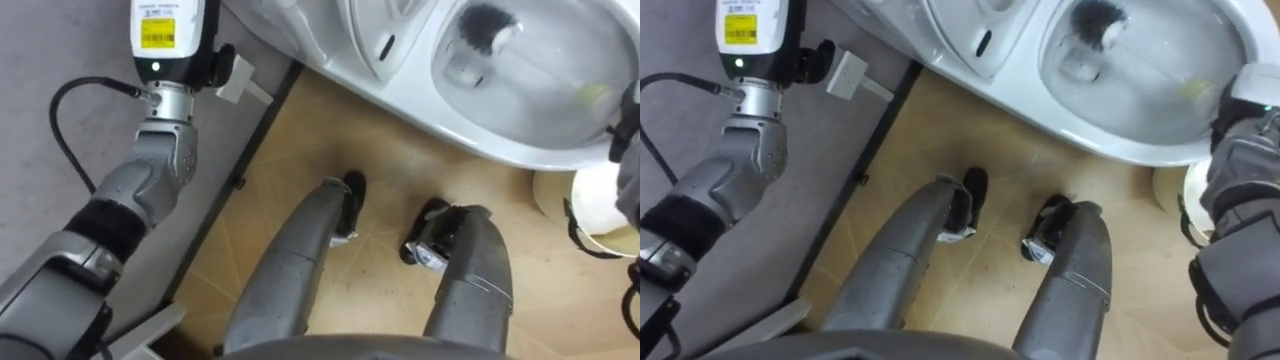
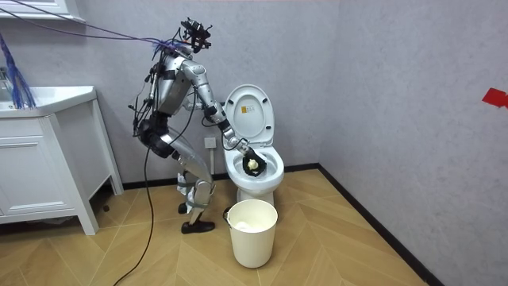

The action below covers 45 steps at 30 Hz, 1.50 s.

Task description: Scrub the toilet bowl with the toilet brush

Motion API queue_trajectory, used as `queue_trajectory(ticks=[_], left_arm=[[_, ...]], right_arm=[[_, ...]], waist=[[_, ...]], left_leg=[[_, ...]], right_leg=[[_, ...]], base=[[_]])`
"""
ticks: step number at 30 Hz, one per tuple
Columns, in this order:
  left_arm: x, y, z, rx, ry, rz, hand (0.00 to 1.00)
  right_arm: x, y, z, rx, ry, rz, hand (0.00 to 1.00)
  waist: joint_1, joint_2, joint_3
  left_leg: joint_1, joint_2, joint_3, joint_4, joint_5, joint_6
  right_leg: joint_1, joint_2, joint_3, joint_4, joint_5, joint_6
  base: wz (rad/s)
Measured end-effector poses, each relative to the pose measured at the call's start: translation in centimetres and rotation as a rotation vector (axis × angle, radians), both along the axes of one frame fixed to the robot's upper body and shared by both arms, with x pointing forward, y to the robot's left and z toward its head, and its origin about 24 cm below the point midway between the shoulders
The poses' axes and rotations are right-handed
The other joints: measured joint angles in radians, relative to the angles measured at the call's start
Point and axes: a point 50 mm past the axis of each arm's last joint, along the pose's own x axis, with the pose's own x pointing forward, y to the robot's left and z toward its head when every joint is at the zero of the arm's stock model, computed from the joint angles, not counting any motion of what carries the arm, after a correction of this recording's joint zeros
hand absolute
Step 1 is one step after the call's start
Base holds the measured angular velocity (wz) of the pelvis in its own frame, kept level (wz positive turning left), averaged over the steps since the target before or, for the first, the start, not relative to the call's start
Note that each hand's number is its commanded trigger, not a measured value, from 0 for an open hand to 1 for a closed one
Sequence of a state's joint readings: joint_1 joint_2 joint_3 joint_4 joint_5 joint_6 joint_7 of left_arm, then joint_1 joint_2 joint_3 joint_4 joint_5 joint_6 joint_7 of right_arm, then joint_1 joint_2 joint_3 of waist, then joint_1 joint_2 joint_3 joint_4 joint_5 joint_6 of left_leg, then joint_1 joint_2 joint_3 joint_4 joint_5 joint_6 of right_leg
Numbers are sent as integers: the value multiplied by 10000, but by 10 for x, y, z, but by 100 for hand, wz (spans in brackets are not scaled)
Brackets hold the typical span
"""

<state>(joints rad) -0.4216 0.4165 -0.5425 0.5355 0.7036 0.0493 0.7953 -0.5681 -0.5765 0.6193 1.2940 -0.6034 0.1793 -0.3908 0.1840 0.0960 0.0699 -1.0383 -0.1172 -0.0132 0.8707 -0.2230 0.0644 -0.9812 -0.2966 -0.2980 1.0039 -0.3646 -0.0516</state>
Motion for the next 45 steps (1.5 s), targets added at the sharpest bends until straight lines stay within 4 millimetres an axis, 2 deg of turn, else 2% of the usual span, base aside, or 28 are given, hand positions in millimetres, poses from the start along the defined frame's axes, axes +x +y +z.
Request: queue_trajectory(ticks=[4,6,8,9,11,12,14,19,21,25,28,32,34,36,38,40,41,42,45], left_arm=[[0,-3,-3,-4,76,59,0],[-1,-5,-5,-61,138,114,0],[-1,-6,-6,-104,139,100,0],[-3,-7,-8,-218,213,141,0],[-6,-8,-12,-402,317,236,0],[-8,-5,-14,-470,376,340,0],[-10,-3,-17,-511,484,404,0],[-18,3,-24,-812,741,430,0],[-20,8,-25,-1073,832,481,0],[-22,15,-25,-1004,895,515,0],[-19,14,-19,-939,694,326,0],[-13,14,-10,-789,404,266,0],[-8,16,-3,-672,184,303,0],[1,13,9,-652,-201,218,0],[4,11,14,-669,-411,158,0],[7,11,20,-690,-746,162,0],[9,12,24,-640,-938,173,0],[8,13,25,-475,-1089,148,0],[8,15,26,-124,-1188,93,0]], right_arm=[[0,2,-1,-656,318,308,100],[1,6,-2,-1100,441,471,100],[-2,8,-6,-1356,544,649,100],[-4,9,-7,-1514,522,748,100],[-5,11,-8,-1699,347,919,100],[-6,14,-10,-1784,357,1076,100],[-9,18,-14,-1819,325,1288,100],[-17,27,-24,-1591,379,1774,100],[-20,32,-28,-1432,429,1989,100],[-17,32,-25,-1226,360,2000,100],[-14,27,-24,-371,99,1309,100],[-4,22,-18,2324,-1250,-932,100],[1,22,-15,3837,-2155,-2142,100],[7,26,-12,5346,-2970,-3133,100],[13,29,-10,6012,-3339,-3471,100],[14,30,-8,6317,-3550,-3597,100],[15,31,-8,6516,-3643,-3643,100],[15,31,-7,6729,-3731,-3723,100],[17,33,-7,7140,-3702,-3777,100]], waist=[[55,233,8],[139,376,-6],[163,459,-15],[172,589,-18],[160,679,-39],[133,759,-52],[60,838,-88],[-246,817,-106],[-346,819,-116],[-327,823,-153],[-287,718,-180],[-274,356,-163],[-385,172,-137],[-436,-96,-74],[-513,-214,-15],[-551,-286,-19],[-578,-445,-23],[-652,-503,-21],[-730,-514,-15]], left_leg=[[41,53,-56,-16,-11,-24],[76,187,-64,-16,-13,-25],[139,206,-72,-69,-38,-67],[175,256,-66,-90,-42,-70],[251,320,-33,-138,-55,-63],[288,390,-69,-147,-53,-55],[415,371,-136,-238,-52,-75],[743,430,-161,-409,-132,-205],[819,536,-154,-415,-177,-282],[818,656,-124,-373,-213,-342],[800,691,-124,-388,-220,-370],[747,631,36,-396,-159,-344],[599,533,71,-400,-99,-333],[394,537,97,-406,-9,-342],[261,539,87,-375,21,-360],[128,551,110,-377,55,-341],[57,555,167,-368,61,-341],[-14,560,189,-311,61,-340],[-82,578,180,-197,58,-331]], right_leg=[[134,96,-107,-153,-1,72],[210,263,-134,-322,51,113],[259,315,-108,-398,86,117],[333,374,-139,-501,119,131],[408,442,-125,-592,147,128],[490,568,-156,-736,215,80],[675,607,-250,-849,227,24],[960,645,-267,-909,119,-97],[1066,773,-324,-1036,124,-172],[1078,885,-291,-1049,123,-260],[1037,851,-295,-1027,152,-313],[798,692,-99,-762,122,-310],[601,695,-27,-659,123,-310],[331,710,71,-635,179,-324],[191,709,84,-617,227,-348],[53,717,104,-604,246,-346],[-88,710,196,-528,248,-346],[-165,696,217,-467,248,-347],[-190,711,214,-430,248,-346]], base=[[-1],[-14],[-9],[-6],[-12],[-14],[2],[2],[-9],[-5],[-1],[0],[6],[-2],[-4],[0],[-4],[-5],[0]])
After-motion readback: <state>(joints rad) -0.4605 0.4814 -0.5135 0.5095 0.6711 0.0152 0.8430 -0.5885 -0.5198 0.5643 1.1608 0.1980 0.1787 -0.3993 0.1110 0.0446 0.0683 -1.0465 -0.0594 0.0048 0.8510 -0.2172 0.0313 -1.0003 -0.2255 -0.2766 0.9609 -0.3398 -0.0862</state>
